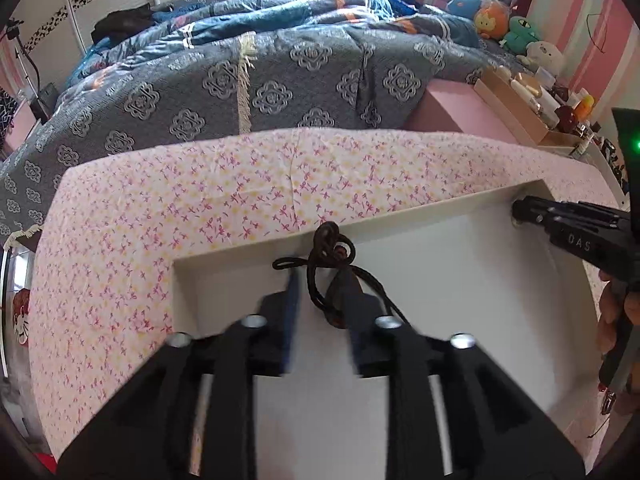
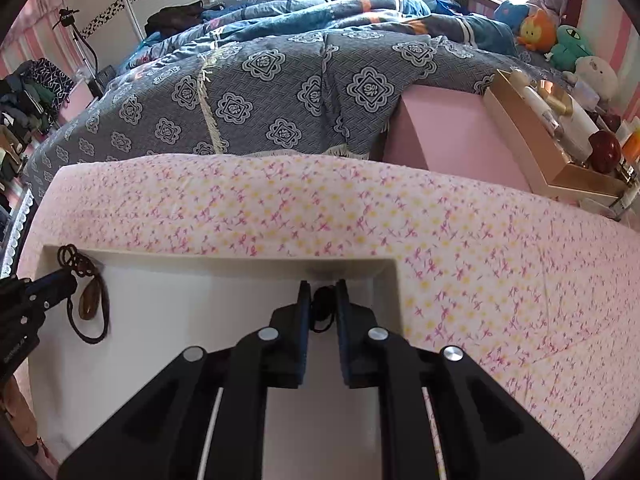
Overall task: Organize jewelry
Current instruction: 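Open both tools to drop the pendant and charm into the tray, then move both open tools back toward the remaining jewelry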
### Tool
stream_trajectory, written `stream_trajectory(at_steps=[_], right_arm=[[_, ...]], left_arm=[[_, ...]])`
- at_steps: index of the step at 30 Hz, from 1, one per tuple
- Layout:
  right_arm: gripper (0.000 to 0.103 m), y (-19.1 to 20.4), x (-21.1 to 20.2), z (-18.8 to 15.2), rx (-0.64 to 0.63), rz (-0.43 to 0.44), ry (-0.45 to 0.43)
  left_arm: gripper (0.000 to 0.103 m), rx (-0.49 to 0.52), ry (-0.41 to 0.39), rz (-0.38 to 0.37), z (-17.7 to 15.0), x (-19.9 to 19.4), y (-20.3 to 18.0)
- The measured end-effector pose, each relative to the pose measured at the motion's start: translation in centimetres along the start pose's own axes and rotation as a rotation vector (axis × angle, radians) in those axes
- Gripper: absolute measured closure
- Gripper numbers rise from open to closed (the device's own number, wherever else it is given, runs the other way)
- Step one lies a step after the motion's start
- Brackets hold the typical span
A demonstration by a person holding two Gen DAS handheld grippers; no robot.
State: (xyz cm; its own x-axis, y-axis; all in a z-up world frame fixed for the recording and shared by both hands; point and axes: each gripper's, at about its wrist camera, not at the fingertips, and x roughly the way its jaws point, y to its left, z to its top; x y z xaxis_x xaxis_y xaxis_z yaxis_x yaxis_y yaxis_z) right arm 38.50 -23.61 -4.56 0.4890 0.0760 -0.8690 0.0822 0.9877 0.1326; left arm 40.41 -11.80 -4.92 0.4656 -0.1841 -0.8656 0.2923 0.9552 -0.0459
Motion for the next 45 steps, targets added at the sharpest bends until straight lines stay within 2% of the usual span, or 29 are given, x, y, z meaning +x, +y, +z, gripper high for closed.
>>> stream_trajectory(at_steps=[1, 2, 6, 7, 9, 10, 11, 13, 15, 20, 23, 26, 31, 41, 45], right_arm=[[0.07, 0.0, -0.1, 0.0, 0.003, 0.007, 0.003], [0.063, -0.1, -0.3, 0.0, 0.008, 0.015, -0.001], [0.061, 0.2, -1.7, -0.1, -0.004, 0.017, -0.033], [0.061, 0.2, -2.1, -0.1, -0.002, 0.025, -0.035], [0.061, 0.1, -3.5, -0.4, 0.004, 0.053, -0.049], [0.061, 0.1, -4.2, -0.6, -0.001, 0.059, -0.06], [0.06, 0.1, -5.3, -1.0, -0.01, 0.059, -0.079], [0.055, 0.0, -7.3, -2.1, -0.022, 0.052, -0.113], [0.055, -0.3, -9.7, -3.6, -0.026, 0.045, -0.148], [0.052, -1.4, -14.5, -7.7, -0.013, 0.041, -0.195], [0.048, -2.3, -17.0, -10.4, 0.004, 0.046, -0.226], [0.041, -3.4, -19.2, -12.8, 0.024, 0.049, -0.247], [0.036, -5.0, -22.7, -16.7, 0.046, 0.042, -0.284], [0.036, -6.0, -25.7, -22.6, 0.036, -0.023, -0.334], [0.036, -6.4, -26.0, -24.4, 0.032, -0.041, -0.359]], left_arm=[[0.064, 0.003, -0.009, 0.001, 0.0, -0.4, -0.1], [0.057, 0.004, -0.023, 0.003, 0.0, -1.0, -0.2], [0.054, -0.005, -0.047, -0.012, 0.1, -3.1, -0.4], [0.05, -0.009, -0.057, -0.019, 0.0, -3.9, -0.3], [0.037, -0.009, -0.094, -0.007, -0.6, -5.8, -0.3], [0.025, -0.007, -0.113, 0.007, -0.9, -6.6, -0.4], [0.019, -0.005, -0.145, 0.029, -1.5, -7.9, -0.4], [0.017, -0.001, -0.17, 0.026, -2.5, -9.8, -0.4], [0.017, -0.004, -0.179, 0.033, -3.7, -11.4, -0.5], [0.003, 0.001, -0.224, 0.075, -7.7, -15.3, -1.5], [0.003, 0.003, -0.239, 0.071, -10.1, -17.4, -2.1], [0.003, -0.012, -0.229, 0.065, -12.0, -18.7, -2.4], [0.003, -0.034, -0.213, 0.051, -15.0, -20.8, -2.6], [0.003, -0.033, -0.249, 0.067, -20.1, -24.2, -3.9], [0.003, -0.044, -0.239, 0.022, -20.6, -24.1, -4.7]])
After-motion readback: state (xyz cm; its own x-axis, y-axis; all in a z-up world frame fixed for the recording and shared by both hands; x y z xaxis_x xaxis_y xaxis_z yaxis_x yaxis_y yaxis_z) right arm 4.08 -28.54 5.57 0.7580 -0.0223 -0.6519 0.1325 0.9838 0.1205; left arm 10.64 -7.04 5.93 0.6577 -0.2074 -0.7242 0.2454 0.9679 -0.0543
